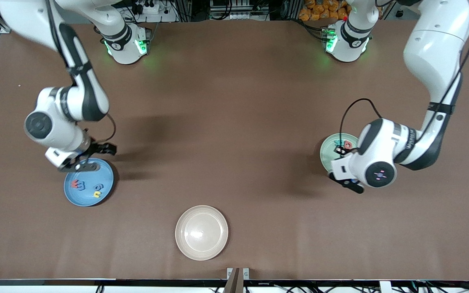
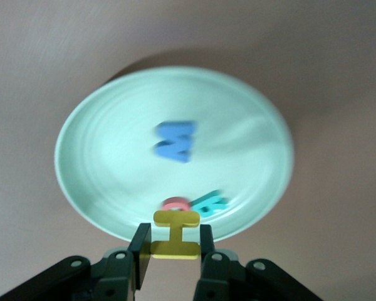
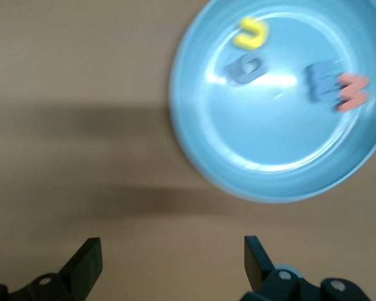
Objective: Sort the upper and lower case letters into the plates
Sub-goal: 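Release the yellow H and the blue g into their plates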
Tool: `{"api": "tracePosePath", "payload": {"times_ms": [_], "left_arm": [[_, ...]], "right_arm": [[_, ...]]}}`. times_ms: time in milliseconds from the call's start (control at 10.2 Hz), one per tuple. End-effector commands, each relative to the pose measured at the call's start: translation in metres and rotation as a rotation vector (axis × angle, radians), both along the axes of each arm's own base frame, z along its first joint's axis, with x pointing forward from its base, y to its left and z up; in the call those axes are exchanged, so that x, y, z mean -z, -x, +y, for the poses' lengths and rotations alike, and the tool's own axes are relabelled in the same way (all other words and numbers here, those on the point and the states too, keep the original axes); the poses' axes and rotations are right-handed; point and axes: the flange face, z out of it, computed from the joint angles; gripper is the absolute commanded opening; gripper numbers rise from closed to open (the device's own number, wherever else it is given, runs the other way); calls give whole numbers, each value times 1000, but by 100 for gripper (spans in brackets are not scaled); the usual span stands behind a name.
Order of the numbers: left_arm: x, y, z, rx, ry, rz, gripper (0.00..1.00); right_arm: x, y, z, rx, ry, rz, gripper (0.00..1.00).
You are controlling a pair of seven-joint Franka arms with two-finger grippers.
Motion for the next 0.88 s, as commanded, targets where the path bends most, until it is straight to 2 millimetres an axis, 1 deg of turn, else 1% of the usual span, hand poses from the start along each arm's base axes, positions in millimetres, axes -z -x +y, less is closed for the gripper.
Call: {"api": "tracePosePath", "payload": {"times_ms": [0, 98, 196, 294, 392, 490, 588, 686, 784], "left_arm": [[-6, 9, -4, -24, -17, -22, 19], [-5, 10, -5, -53, -32, -25, 21], [-5, 10, -9, -52, -36, -26, 30], [-4, 11, -8, -53, -36, -25, 33], [-5, 10, -8, -54, -35, -28, 52], [-4, 10, -8, -56, -34, -26, 78], [-5, 10, -10, -56, -32, -32, 90], [-6, 9, -8, -61, -31, -33, 92], [-11, 6, -5, -73, -33, -45, 100]], "right_arm": [[-28, 25, -2, 11, -25, -37, 100], [-40, 25, -15, 14, -32, -48, 100], [-54, 25, -29, -7, -42, -63, 100], [-68, 25, -39, -15, -50, -73, 100], [-89, 26, -41, -3, -58, -75, 100], [-116, 20, -45, 5, -63, -66, 100], [-147, 9, -55, 27, -66, -45, 100], [-175, 1, -59, 37, -70, -39, 100], [-195, 0, -70, 59, -73, -32, 100]]}}
